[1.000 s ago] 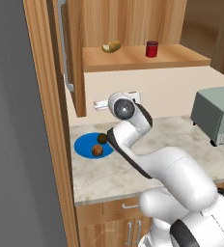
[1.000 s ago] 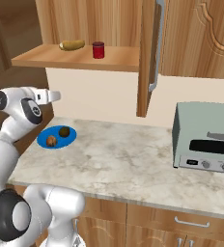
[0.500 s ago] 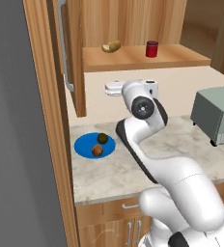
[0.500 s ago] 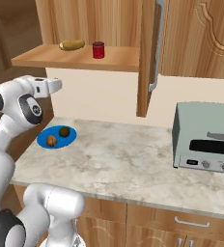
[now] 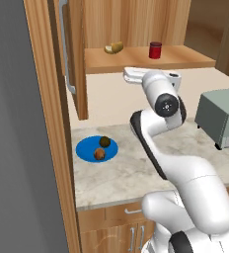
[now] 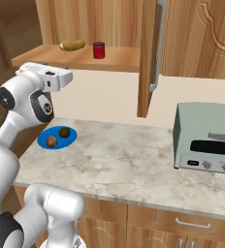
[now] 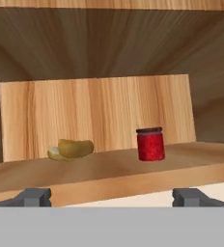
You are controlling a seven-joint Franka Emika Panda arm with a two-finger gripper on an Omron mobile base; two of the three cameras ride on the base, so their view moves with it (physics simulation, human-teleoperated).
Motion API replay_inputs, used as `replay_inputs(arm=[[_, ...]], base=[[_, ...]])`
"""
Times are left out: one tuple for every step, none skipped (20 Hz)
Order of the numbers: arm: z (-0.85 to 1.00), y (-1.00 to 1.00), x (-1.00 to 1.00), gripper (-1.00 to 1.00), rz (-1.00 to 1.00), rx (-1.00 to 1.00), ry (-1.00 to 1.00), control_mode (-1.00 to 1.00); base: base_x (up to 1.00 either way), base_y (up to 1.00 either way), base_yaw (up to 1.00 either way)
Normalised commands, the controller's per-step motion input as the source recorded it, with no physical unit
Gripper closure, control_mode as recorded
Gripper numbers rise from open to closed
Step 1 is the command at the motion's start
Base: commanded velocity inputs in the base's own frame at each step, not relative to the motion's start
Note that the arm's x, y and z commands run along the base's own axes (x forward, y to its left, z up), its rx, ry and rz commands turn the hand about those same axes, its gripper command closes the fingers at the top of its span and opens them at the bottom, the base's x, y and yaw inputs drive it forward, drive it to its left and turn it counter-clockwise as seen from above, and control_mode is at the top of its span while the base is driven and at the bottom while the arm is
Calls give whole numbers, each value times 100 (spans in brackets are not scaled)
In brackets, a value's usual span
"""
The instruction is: Pick the avocado and bread from the counter and place them on the plate. Then pick the jam from the cabinet and place it next to the plate. Lastly close the cabinet door.
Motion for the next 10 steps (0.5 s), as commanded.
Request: replay_inputs(arm=[[43, -51, -3, -100, 0, 13, -10, -100], [43, -49, 0, -100, 0, 13, -7, -100], [33, -45, 0, -100, 0, 11, -3, -100], [27, -39, 6, -100, 0, 9, 0, -100], [23, -32, 7, -100, 0, 6, 0, -100], [14, -16, 6, -100, 0, 0, 0, -100], [1, 1, 0, -100, 0, -4, 0, -100], [0, 0, 0, -100, 0, 0, 0, -100], [0, 0, 0, -100, 0, 0, 0, -100], [0, 0, 0, -100, 0, 0, 0, -100]], base=[[0, 0, 0], [0, 0, 0], [0, 0, 0], [0, 0, 0], [0, 0, 0], [0, 0, 0], [0, 0, 0], [0, 0, 0], [0, 0, 0], [0, 0, 0]])
